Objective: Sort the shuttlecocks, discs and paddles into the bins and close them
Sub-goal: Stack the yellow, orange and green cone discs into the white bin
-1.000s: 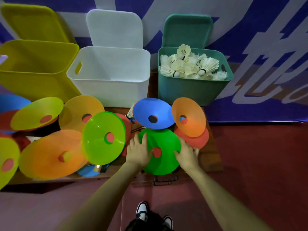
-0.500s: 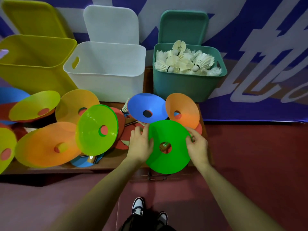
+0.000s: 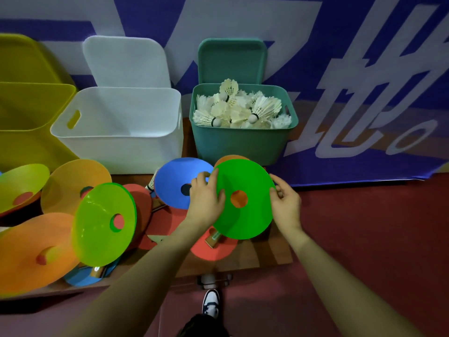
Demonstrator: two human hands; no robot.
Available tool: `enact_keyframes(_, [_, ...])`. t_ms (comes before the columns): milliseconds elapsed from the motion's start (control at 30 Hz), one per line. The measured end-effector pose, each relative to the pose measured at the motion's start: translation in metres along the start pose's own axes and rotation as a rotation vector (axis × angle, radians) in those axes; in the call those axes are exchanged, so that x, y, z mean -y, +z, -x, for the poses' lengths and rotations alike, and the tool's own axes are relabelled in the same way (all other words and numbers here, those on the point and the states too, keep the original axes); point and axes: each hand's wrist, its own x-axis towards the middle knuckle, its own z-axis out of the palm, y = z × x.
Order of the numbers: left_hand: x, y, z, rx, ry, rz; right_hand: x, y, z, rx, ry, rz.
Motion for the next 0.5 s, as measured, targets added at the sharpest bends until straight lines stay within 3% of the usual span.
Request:
enact_keyframes(233, [0.003, 0.023, -0.064, 0.065, -0.01, 0.056, -0.007, 0.011, -0.066, 0.013, 0.087, 0.124])
enact_keyframes(500, [0.027, 0.055, -0.084, 0.232, -0.103, -0.057, -0.067, 0.02, -0.096, 0.231, 0.294, 0.485])
